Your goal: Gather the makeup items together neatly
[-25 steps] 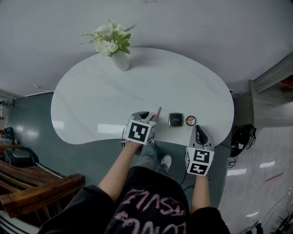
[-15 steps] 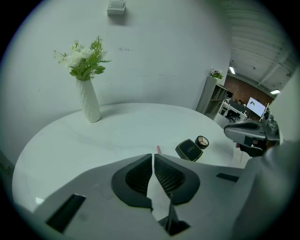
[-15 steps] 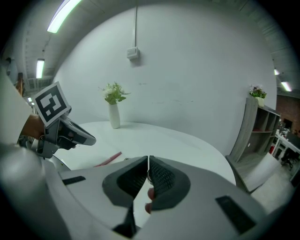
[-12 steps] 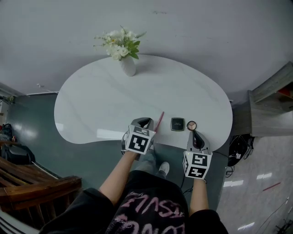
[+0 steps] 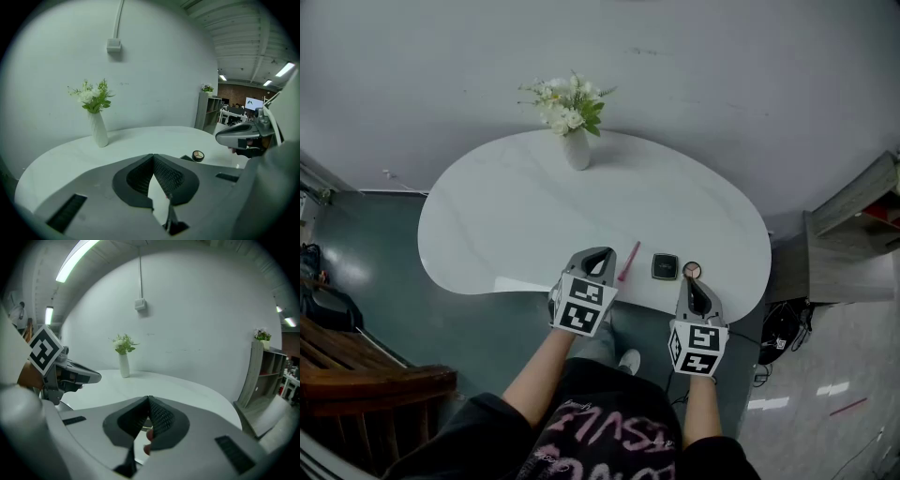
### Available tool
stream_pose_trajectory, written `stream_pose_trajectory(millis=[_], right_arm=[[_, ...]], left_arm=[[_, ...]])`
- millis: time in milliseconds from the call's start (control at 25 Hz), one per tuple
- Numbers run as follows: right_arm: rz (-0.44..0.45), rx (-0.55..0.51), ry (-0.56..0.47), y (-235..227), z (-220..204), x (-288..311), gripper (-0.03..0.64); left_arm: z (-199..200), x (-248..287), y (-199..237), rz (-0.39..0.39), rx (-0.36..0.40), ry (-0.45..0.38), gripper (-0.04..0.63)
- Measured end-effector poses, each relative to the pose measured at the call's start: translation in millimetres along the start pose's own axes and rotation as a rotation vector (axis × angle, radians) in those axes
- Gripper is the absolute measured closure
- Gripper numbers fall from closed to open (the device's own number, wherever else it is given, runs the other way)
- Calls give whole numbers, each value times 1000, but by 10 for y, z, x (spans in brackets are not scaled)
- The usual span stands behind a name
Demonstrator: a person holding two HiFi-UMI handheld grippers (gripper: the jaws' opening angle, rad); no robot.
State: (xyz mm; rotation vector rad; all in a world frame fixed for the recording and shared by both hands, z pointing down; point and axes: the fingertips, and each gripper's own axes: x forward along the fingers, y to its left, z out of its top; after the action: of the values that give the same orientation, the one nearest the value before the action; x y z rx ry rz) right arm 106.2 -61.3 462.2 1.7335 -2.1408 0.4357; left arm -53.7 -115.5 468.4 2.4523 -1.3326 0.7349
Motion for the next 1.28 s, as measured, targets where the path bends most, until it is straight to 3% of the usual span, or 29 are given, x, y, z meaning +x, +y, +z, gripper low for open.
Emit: stream_pose_trajectory(millis=[520,1280], right_arm=[[59,-38,-89,188,347,-145,554],[71,-79,-231,107,1045,-499,554]], left_arm=[[369,-497,143,86,30,-172,581],[861,-1151,366,201,45,-335,581]])
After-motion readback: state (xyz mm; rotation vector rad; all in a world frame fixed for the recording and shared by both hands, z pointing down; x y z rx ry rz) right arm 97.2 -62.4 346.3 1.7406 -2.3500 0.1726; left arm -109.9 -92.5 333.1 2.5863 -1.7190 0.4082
